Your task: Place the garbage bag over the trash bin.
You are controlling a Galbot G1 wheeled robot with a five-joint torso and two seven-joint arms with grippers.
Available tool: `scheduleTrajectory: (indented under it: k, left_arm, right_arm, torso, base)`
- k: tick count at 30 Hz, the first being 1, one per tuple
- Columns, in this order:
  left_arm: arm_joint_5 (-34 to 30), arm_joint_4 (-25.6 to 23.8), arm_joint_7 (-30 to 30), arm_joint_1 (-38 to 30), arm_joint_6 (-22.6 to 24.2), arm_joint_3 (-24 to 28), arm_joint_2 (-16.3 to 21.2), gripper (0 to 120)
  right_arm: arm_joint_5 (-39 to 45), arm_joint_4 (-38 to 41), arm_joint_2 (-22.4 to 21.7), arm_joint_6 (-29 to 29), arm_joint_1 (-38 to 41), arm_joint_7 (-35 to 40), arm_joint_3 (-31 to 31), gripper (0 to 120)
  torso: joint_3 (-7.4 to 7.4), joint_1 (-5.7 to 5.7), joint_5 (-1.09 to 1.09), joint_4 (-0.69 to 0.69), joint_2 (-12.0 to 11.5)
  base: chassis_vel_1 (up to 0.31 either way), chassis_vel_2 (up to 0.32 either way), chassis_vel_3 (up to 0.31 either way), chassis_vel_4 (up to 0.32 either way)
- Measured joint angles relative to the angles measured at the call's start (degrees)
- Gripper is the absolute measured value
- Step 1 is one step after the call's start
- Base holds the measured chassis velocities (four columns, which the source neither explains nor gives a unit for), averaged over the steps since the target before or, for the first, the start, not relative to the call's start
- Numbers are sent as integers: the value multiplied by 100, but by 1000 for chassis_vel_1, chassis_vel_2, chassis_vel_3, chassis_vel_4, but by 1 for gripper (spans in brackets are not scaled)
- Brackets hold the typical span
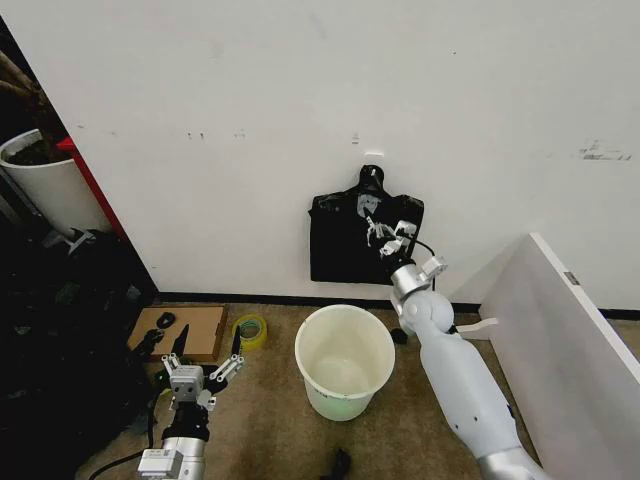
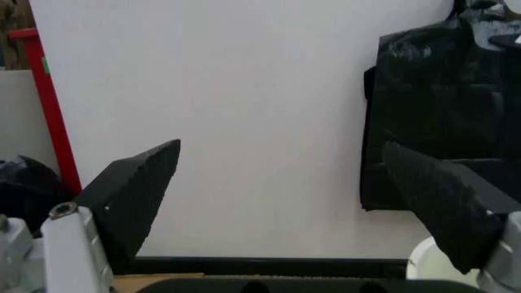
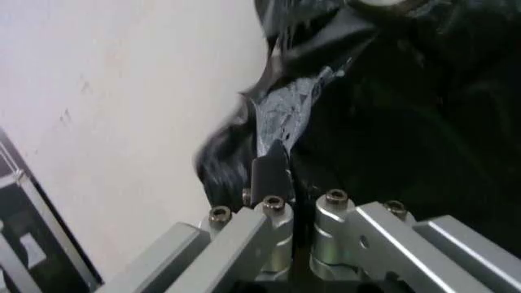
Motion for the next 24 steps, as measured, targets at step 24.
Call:
scheduleTrajectory:
  k: [24]
  left_arm:
    - [54, 4, 1, 6, 14, 91, -13, 98]
  right_arm:
    - [-746, 703, -243, 345, -1330, -139, 7, 0]
  torso:
    - [1, 0, 1, 0, 1]
  base:
    - [0, 0, 0, 0]
